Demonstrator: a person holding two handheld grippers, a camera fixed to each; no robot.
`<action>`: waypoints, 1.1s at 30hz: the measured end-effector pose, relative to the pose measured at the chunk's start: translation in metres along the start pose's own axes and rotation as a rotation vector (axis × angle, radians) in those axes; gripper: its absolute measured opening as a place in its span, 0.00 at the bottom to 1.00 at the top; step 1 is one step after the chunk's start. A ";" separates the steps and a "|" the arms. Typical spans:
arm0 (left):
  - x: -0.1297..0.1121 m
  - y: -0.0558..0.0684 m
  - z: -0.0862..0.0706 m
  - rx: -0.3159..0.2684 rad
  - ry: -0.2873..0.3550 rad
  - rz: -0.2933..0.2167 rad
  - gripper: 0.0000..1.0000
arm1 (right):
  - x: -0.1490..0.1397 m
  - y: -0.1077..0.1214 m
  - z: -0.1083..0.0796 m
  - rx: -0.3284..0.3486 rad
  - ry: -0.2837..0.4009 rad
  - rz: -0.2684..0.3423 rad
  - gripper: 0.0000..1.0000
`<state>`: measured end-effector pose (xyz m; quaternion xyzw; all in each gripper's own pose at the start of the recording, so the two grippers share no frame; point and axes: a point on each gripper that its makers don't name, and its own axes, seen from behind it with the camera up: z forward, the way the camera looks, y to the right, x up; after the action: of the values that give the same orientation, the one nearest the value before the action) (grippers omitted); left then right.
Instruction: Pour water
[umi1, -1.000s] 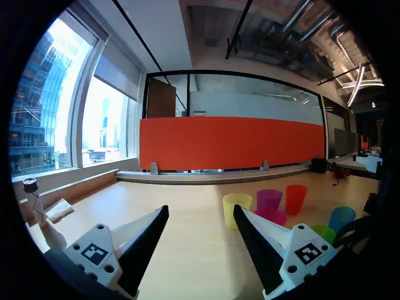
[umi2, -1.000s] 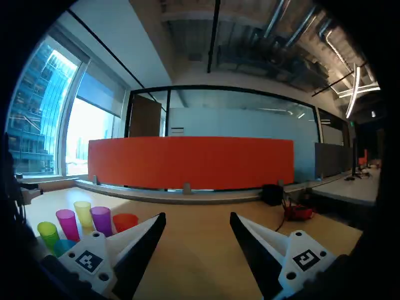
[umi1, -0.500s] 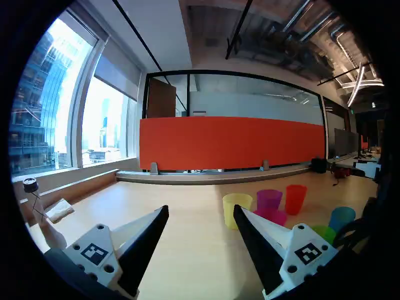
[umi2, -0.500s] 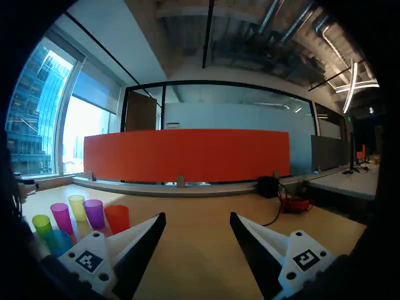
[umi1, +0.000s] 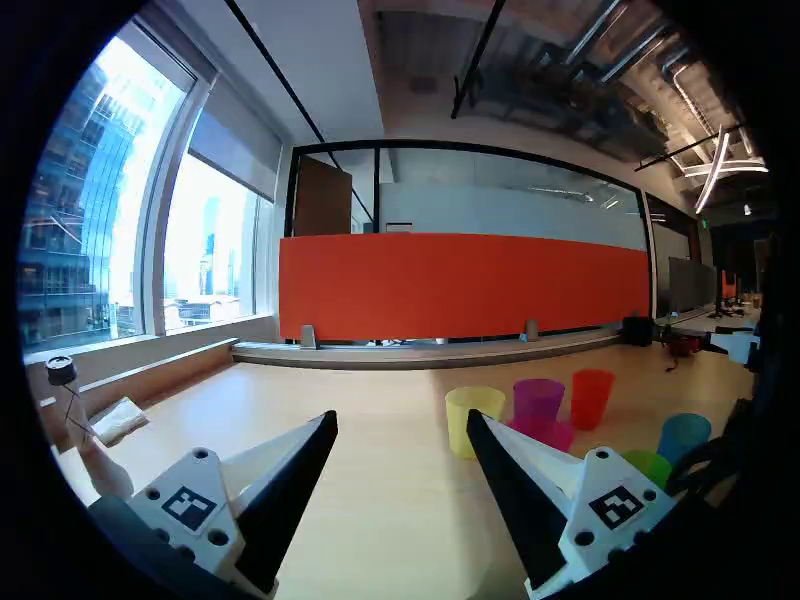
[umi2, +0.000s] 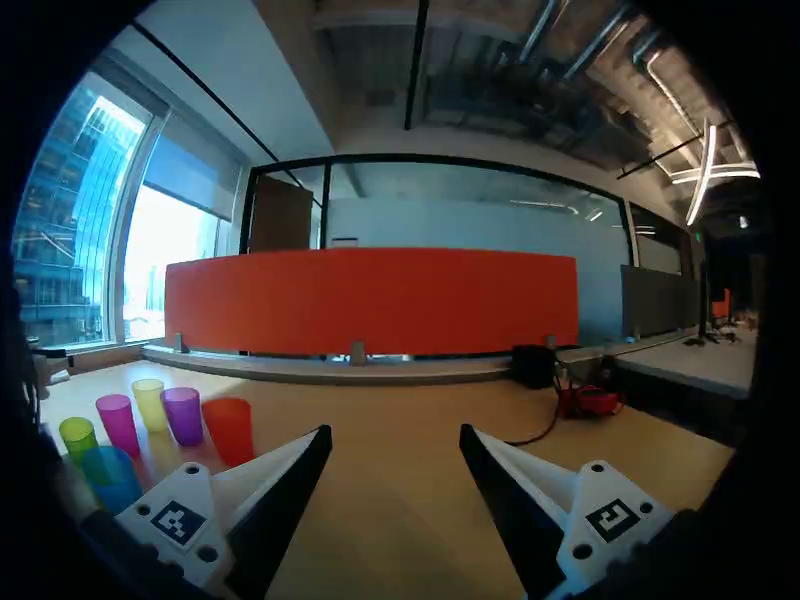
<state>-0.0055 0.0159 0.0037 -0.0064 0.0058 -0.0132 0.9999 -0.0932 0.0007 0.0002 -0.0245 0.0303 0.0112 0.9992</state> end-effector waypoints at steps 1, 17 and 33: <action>0.000 0.000 0.000 0.000 0.000 0.000 0.96 | 0.000 0.000 0.000 0.001 0.000 -0.001 0.99; -0.001 0.000 0.000 0.000 0.000 0.000 0.96 | 0.000 -0.003 0.000 0.006 -0.003 -0.003 0.99; 0.000 0.000 0.000 0.000 0.000 0.000 0.96 | -0.001 -0.003 0.000 0.006 -0.004 -0.002 0.99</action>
<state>-0.0054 0.0160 0.0041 -0.0063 0.0058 -0.0133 0.9999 -0.0937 -0.0021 0.0008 -0.0215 0.0285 0.0101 0.9993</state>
